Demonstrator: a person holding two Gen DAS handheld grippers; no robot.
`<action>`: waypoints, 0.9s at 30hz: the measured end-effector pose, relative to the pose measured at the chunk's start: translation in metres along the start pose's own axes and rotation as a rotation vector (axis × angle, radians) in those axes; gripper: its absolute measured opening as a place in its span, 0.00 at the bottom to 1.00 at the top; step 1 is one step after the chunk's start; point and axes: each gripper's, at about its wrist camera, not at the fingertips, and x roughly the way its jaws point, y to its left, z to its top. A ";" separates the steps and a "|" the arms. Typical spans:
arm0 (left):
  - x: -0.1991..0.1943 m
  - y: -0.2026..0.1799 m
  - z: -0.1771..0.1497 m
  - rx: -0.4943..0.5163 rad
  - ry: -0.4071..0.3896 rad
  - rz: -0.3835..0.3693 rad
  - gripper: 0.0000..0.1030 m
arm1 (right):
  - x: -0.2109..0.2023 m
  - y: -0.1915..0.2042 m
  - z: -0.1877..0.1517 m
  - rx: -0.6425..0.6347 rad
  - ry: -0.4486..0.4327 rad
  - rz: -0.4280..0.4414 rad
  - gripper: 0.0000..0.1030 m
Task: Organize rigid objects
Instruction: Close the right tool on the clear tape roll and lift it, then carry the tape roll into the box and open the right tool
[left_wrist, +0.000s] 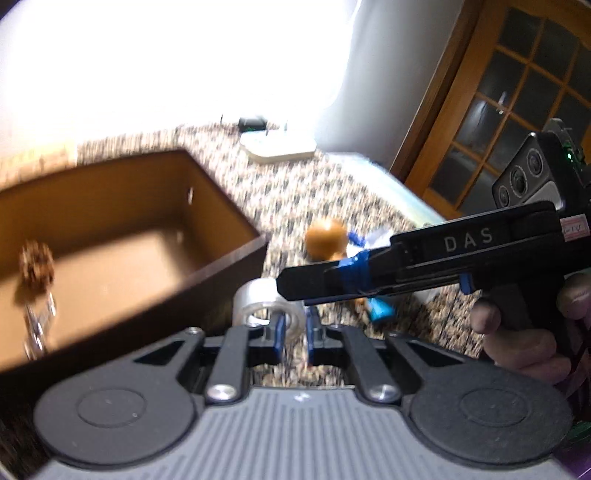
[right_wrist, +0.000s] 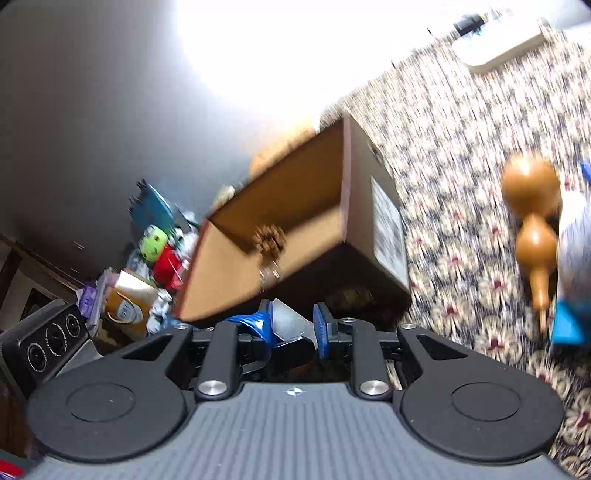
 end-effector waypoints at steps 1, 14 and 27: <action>-0.005 0.000 0.006 0.009 -0.018 -0.001 0.04 | -0.001 0.006 0.005 -0.018 -0.016 0.004 0.05; -0.006 0.105 0.046 -0.092 -0.008 0.108 0.05 | 0.108 0.058 0.064 -0.170 0.077 0.001 0.06; 0.018 0.179 -0.003 -0.310 0.184 0.181 0.06 | 0.214 0.066 0.041 -0.142 0.376 -0.087 0.08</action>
